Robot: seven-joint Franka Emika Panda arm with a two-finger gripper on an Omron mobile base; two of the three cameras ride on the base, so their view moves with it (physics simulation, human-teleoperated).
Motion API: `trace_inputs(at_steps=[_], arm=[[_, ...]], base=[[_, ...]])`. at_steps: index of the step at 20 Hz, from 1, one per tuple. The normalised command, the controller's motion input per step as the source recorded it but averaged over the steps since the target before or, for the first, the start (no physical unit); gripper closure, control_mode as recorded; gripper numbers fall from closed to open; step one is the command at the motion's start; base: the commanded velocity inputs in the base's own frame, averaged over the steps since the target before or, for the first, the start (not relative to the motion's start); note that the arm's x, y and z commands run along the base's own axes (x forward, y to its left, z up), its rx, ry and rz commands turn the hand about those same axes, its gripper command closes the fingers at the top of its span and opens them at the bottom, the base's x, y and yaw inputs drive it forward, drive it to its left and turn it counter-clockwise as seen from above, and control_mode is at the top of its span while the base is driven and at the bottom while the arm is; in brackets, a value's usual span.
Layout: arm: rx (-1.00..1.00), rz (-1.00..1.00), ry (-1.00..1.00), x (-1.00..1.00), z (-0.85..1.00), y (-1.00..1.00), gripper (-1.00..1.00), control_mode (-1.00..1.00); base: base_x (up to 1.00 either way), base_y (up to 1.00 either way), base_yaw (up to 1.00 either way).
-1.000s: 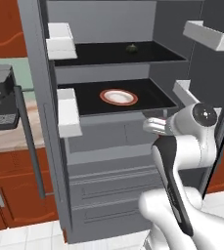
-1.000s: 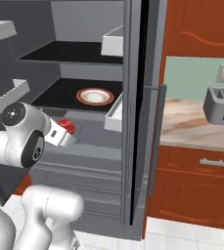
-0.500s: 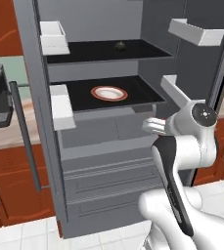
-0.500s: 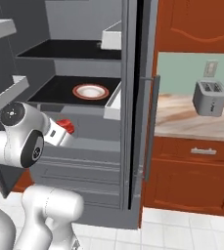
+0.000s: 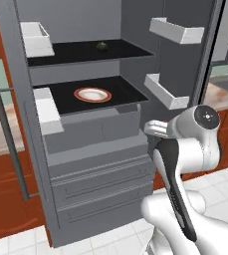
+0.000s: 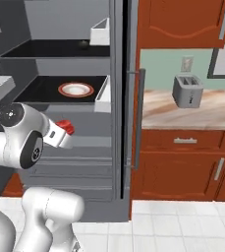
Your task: Transport the steak from the fridge to the microwave and turn on the microwave.
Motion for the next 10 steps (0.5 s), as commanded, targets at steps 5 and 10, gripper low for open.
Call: trace_inputs(at_steps=[5,10], arm=[[0.0,0.0,0.0,0.0,0.0,0.0,1.0,1.0],[0.0,0.0,0.0,0.0,0.0,0.0,1.0,1.0]], base=[[-0.32,0.0,-0.34],[-0.28,0.0,-0.37]])
